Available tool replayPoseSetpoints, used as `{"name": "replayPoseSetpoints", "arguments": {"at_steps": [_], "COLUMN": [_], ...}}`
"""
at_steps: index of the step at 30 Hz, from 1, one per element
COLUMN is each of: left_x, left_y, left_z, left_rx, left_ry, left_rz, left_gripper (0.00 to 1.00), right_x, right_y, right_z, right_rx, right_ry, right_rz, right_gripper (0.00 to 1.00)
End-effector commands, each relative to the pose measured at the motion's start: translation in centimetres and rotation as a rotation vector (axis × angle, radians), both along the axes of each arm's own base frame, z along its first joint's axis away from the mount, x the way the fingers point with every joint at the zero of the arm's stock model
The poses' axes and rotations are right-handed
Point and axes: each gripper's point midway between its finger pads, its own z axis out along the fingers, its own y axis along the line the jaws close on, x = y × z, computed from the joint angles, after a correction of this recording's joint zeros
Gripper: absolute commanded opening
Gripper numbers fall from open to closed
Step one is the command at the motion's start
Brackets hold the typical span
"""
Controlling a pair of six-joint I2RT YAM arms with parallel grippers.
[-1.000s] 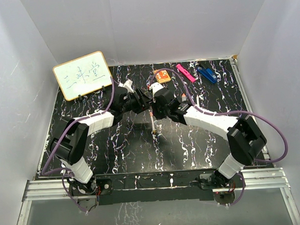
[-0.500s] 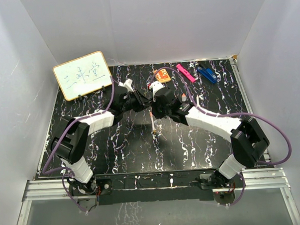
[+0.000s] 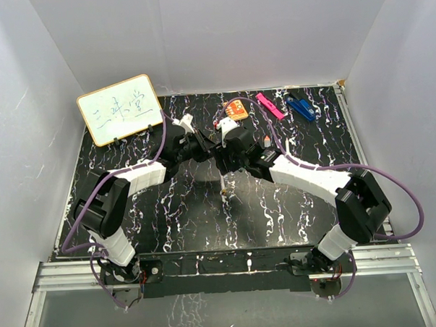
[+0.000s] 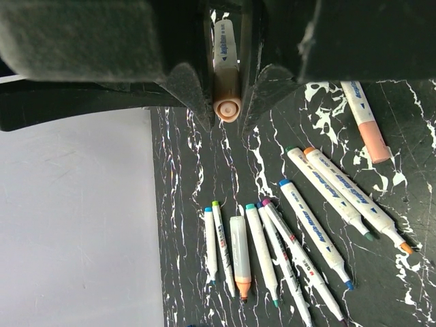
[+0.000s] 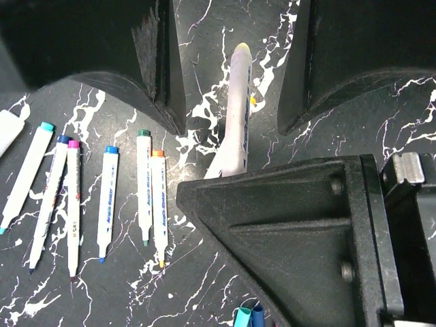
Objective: Open the pen caps
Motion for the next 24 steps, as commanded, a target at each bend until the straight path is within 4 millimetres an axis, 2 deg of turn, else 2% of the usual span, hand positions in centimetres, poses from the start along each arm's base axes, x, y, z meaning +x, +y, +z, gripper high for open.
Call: {"name": "replayPoseSetpoints", "arguments": {"at_steps": [1, 5, 12, 18, 23, 24], "left_x": [-0.3, -0.5, -0.9, -1.2, -1.3, -1.2], "left_y": [-0.8, -0.8, -1.0, -1.1, -1.1, -0.9], "left_z": [3.1, 3.6, 4.1, 4.3, 3.9, 3.6], "left_rx": [-0.042, -0.05, -0.058, -0.058, -0.047, -0.033], "left_ry": [-0.083, -0.093, -0.104, -0.106, -0.099, -0.092], "left_rz": [-0.047, -0.054, -0.061, -0.066, -0.065, -0.059], "left_gripper": [0.0, 0.0, 0.0, 0.0, 0.0, 0.0], "right_x": [1.7, 2.0, 2.5, 3.0, 3.1, 3.1], "right_y": [1.2, 1.5, 2.1, 2.4, 2.5, 2.5], "right_z": [3.3, 3.1, 2.6, 2.5, 2.9, 3.0], "right_rx": [0.054, 0.054, 0.051, 0.052, 0.059, 0.061], "right_ry": [-0.089, -0.085, -0.081, -0.084, -0.093, -0.094], "right_rz": [-0.012, -0.011, -0.007, -0.011, -0.013, -0.011], "right_gripper": [0.54, 0.53, 0.41, 0.22, 0.0, 0.0]}}
